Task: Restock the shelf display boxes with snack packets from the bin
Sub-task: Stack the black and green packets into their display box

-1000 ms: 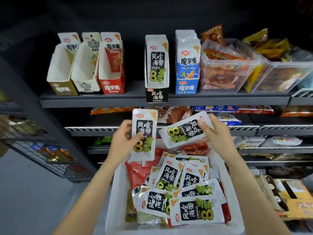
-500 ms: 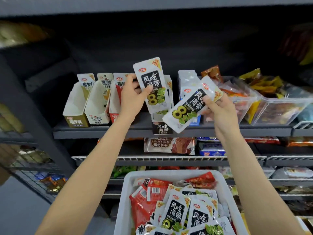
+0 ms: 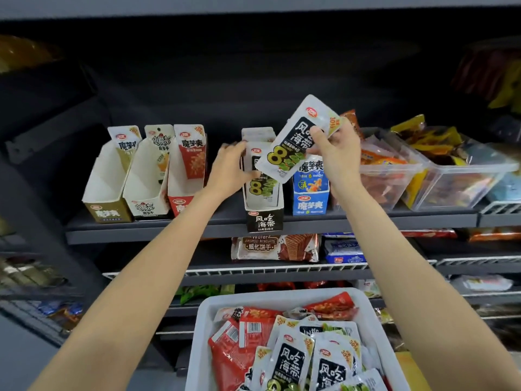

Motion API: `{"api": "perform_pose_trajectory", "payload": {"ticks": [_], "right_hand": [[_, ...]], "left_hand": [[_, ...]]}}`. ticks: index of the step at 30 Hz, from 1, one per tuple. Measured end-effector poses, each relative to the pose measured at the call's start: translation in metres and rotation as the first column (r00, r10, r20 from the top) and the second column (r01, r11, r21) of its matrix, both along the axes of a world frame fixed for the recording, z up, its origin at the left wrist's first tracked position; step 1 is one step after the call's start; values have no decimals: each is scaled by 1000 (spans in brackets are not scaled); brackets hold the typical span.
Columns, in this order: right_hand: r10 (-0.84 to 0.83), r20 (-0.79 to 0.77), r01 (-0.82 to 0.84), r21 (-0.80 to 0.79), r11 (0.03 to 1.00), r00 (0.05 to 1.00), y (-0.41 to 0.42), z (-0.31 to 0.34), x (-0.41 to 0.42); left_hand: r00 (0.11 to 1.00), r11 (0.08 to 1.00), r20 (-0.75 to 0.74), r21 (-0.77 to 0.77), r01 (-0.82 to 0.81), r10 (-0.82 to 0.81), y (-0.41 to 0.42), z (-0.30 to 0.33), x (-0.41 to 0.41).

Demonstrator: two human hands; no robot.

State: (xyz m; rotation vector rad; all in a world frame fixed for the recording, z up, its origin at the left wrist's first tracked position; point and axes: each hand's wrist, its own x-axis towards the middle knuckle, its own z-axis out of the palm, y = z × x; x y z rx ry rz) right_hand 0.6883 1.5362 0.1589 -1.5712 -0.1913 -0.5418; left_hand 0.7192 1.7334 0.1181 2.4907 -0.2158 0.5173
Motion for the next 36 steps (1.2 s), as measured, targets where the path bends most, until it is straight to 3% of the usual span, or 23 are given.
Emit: {"api": "perform_pose_trajectory", "payload": {"ticks": [3,6,11,14,17,20,22,24,27,30,33,36], "right_hand": [[44,25,-43,-20,999,999,6,4,9],[75,49,-73,-53,996,996,13,8,16],[25,-86,-54,-355,933,996,32,-9,40],[-64,-7,49,-567,822,998,41,-22,52],[-117,169,205,-773,601,979,52,-33,54],[-173,343,384,-827,411,923,61,-38,51],[-182,429,462,-756,464,885,62,-42,49],[-151,473,463,-662,589,868,58,-46,42],[-123,473,402,-551,731,872,46,-51,13],[-141,467,377,-461,804,873,36,-63,-27],[-89,356,252,-445,860,930,22,-88,-69],[71,78,-8,-619,785,994,5,-127,-100]], "left_hand": [[993,993,20,-32,-113,113,3,-5,8],[996,978,0,-191,-83,84,8,-7,10],[998,906,-59,-422,-37,13,9,-6,7],[996,883,-89,-469,-18,-27,10,-7,4],[994,896,-89,-444,10,-55,8,-8,-2],[996,917,-77,-398,14,-49,7,-9,-6],[999,931,-47,-366,-5,-14,6,-9,-9],[998,940,20,-338,-43,53,3,-10,-16],[973,940,196,-338,-54,126,-4,-16,-41],[899,940,415,-342,9,142,-12,-26,-77],[849,946,518,-315,75,106,-18,-45,-114],[894,942,448,-306,136,17,-16,-76,-150]]}}
